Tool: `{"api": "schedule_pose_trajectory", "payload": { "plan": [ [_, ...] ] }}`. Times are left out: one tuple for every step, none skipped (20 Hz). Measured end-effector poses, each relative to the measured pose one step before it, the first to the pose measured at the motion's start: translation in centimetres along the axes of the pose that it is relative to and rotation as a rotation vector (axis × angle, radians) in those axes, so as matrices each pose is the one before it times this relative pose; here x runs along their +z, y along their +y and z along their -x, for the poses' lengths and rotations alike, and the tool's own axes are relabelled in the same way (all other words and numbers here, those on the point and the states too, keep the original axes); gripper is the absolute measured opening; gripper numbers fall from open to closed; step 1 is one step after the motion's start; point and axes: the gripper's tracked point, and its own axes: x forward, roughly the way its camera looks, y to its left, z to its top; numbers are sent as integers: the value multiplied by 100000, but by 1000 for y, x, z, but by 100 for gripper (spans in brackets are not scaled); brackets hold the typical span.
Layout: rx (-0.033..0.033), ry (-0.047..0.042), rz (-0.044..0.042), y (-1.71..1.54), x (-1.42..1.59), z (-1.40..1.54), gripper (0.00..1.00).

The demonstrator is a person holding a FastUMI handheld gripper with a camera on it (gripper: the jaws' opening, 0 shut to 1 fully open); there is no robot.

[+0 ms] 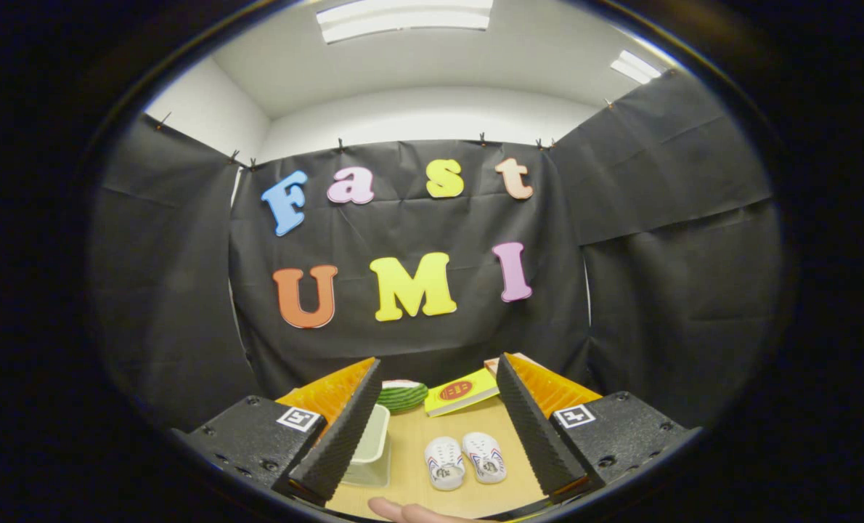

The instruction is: Open the storage box then place both shoes into the box .Put the left shoe in first, then the right shoe, with the right side of both shoes facing outward in a uniform manner.

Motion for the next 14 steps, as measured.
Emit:
{"api": "schedule_pose_trajectory", "payload": {
  "plan": [
    [-119,480,-306,-216,-593,-492,100],
    [-195,1117,234,-274,-556,-664,100],
    [127,1668,-279,-270,-984,-699,100],
    [738,2427,-813,29,-987,-742,100],
    [1146,2723,-997,-45,-1224,-891,100],
    [1527,2596,-902,3,-852,-922,100],
    [617,2406,-1142,-366,-631,-1067,100],
    [587,2344,-1331,-300,-545,-1075,100],
    [1942,1983,-652,143,-491,-910,100],
    [1945,2095,-528,67,-381,-1004,100],
    [1164,2755,-401,-251,-803,-1218,100],
    [600,2847,-33,-296,-563,-1344,100],
    [1343,3169,-774,-84,-839,-1464,100],
    [2600,3813,-1524,407,-816,-1585,100]
  ]
}}
